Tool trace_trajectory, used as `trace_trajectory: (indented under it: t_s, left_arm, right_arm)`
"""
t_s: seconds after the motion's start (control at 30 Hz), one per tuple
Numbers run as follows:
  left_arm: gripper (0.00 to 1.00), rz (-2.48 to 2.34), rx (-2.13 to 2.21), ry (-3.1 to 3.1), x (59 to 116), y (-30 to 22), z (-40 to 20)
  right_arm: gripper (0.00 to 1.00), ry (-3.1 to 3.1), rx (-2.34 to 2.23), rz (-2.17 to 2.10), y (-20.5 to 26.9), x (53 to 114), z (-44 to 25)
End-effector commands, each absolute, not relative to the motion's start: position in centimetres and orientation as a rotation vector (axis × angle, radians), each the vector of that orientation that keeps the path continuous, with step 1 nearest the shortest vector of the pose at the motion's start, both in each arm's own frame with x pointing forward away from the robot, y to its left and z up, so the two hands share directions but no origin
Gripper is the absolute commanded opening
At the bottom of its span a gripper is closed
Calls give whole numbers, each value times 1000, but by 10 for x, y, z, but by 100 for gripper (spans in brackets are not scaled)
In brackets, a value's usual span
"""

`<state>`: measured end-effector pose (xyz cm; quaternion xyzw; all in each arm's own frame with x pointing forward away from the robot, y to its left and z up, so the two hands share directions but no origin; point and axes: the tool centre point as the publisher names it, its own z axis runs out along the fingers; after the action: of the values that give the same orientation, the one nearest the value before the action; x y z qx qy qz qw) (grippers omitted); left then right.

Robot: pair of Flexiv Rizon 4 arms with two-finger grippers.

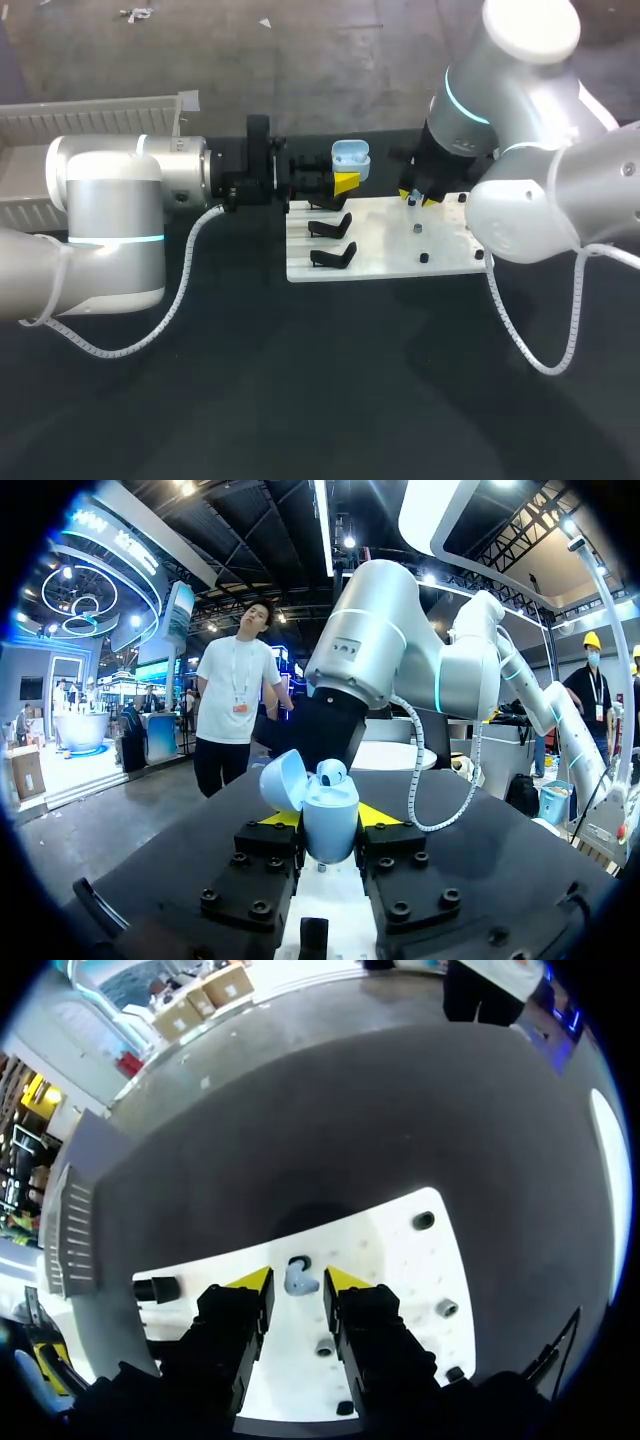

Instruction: Pick up each earbud case from the left stands, insert the matching earbuds, close the lid, and place the case in the box.

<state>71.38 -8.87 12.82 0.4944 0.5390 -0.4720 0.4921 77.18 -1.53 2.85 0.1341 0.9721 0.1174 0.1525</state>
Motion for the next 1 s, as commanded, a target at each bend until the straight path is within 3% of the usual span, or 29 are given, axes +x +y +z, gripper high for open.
trace_trajectory:
  t_s: [0.03, 0.4, 0.47, 0.53, 0.73, 1.0]
  left_arm:
    - [0, -1139, 1193, 1303, 712, -89, 127]
    - [0, -1139, 1193, 1303, 712, -89, 127]
    - [0, -1139, 1193, 1303, 712, -89, 127]
    - [0, -1139, 1193, 1303, 712, -89, 127]
    - [0, -1139, 1193, 1303, 712, -89, 127]
    - [0, -1139, 1193, 1303, 712, -89, 127]
  right_arm:
    - [31, 2797, 382, 336, -14, 775, 27]
    - [28, 2803, 382, 336, -13, 775, 25]
    - [25, 2803, 382, 334, -13, 775, 25]
    - [13, 2803, 382, 333, -12, 776, 25]
    - [2, 2802, 386, 331, -13, 776, 24]
    - [0, 2802, 392, 336, -14, 775, 28]
